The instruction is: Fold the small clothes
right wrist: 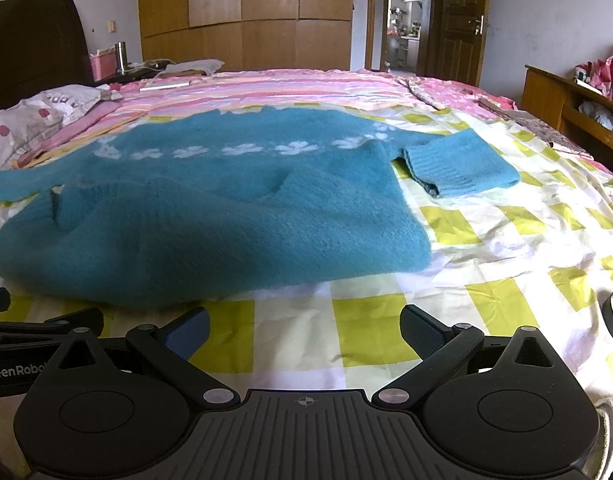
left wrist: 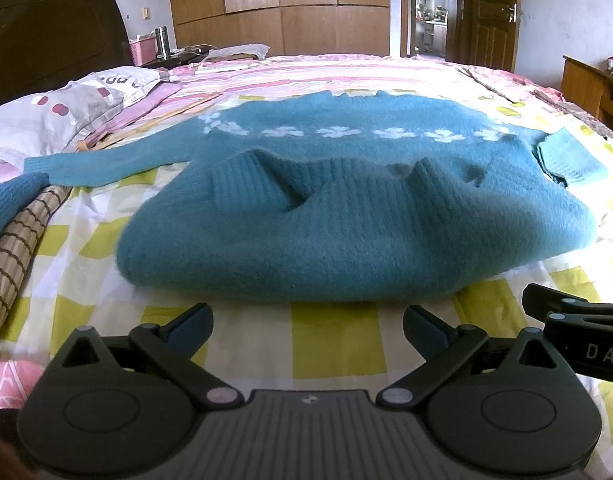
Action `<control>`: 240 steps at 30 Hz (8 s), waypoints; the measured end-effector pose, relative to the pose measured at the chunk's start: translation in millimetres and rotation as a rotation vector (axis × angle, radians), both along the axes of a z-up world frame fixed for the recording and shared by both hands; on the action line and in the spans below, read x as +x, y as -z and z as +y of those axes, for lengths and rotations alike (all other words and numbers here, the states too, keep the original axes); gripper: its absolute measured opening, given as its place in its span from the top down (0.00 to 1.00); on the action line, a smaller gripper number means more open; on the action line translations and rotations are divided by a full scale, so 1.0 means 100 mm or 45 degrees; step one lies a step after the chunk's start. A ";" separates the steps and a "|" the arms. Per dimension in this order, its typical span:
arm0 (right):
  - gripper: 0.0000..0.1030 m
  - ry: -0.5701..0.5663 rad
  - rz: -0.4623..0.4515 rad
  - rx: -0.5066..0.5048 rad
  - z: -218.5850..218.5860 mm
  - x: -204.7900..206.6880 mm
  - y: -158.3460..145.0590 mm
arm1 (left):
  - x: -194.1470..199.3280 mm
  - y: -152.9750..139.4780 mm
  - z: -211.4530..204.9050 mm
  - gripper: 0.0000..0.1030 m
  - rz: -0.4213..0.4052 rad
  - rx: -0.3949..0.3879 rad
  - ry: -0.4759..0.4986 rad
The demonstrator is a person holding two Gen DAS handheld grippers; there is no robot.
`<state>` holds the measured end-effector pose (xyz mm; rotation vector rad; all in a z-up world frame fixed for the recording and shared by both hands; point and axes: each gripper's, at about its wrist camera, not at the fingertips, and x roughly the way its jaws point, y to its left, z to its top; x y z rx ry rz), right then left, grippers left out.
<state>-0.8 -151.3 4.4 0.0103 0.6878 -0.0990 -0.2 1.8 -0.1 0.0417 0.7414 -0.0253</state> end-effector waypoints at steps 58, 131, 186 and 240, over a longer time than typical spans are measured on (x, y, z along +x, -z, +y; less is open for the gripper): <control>0.17 -0.186 -0.013 0.043 0.21 0.38 -0.20 | 0.11 -0.18 0.36 0.02 -0.088 -0.089 -0.053; 0.19 -0.313 0.429 0.215 -0.79 0.01 -0.11 | -0.10 -0.40 0.55 0.01 0.181 -0.244 0.594; 0.81 -0.223 0.385 0.110 -1.01 -0.16 -0.47 | 0.07 -0.25 -0.04 0.02 0.232 -0.202 0.670; 0.78 -0.316 0.261 0.214 -0.54 0.51 -0.17 | 0.64 -0.17 -0.59 0.01 0.150 -0.030 0.387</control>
